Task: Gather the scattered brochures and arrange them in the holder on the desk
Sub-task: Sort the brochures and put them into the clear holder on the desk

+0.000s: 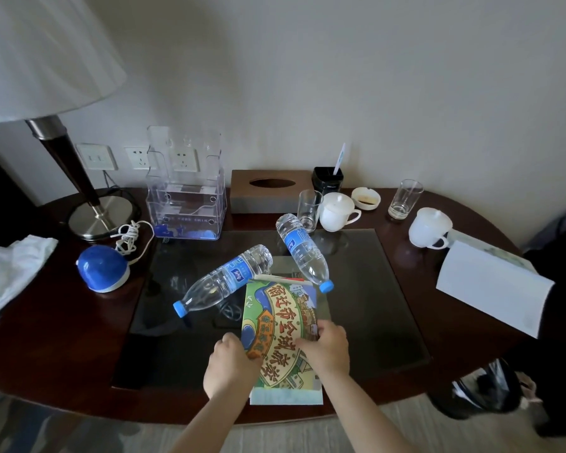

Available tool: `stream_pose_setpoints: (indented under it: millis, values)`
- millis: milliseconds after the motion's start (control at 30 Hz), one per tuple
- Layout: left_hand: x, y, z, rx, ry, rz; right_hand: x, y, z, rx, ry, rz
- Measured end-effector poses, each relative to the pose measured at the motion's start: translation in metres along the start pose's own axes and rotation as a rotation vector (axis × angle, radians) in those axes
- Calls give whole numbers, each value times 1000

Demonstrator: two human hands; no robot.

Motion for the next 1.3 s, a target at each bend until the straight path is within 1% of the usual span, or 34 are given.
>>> stream_pose_setpoints:
  millis: [67, 133, 200, 233, 300, 367, 467, 567, 733, 867, 967, 1033, 1100, 1233, 1300]
  values:
    - [1, -1, 1, 40, -37, -66, 2, 4, 5, -15, -59, 101]
    - [3, 2, 0, 62, -64, -161, 11, 4, 8, -26, -66, 152]
    - [7, 8, -3, 54, -82, -258, 21, 4, 11, -60, -88, 238]
    - [10, 10, -6, 41, -88, -269, 25, 4, 12, -94, -112, 292]
    - [15, 17, -12, 11, -93, -197, 30, 3, 14, -124, -159, 292]
    - [15, 20, -16, 0, -92, -71, 30, 3, 13, -123, -205, 197]
    - [6, 24, -19, 61, -120, 18, 23, 2, 10, -129, -277, 96]
    - [-4, 32, -17, 67, -136, 36, 12, 5, 9, -151, -322, 159]
    - [-10, 36, -22, 51, -59, 4, 10, 15, 6, -290, -295, 273]
    - [-10, 23, -17, 44, -11, -198, 18, 25, 8, -334, -303, 330]
    - [-11, 10, -8, 50, 35, -264, 26, 34, 10, -350, -266, 386]
    - [-12, 2, 0, 90, 92, -313, 30, 39, 12, -373, -256, 434]
    - [-15, -3, 9, 155, 109, -355, 29, 43, 12, -399, -281, 482]
    - [-28, 6, 19, 124, -97, -275, 26, 46, 8, -398, -341, 539]
    - [-32, 6, 21, 108, -121, -289, 27, 48, 7, -375, -334, 565]
Point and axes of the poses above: each hand's wrist, its own z-axis towards the middle knuckle, its own x-axis out of the back of the hand, y = z × x, the point moved 5 cm from there along z, towards the middle knuckle, and after that the axes turned 7 degrees about -z, right-handed, at the moved point
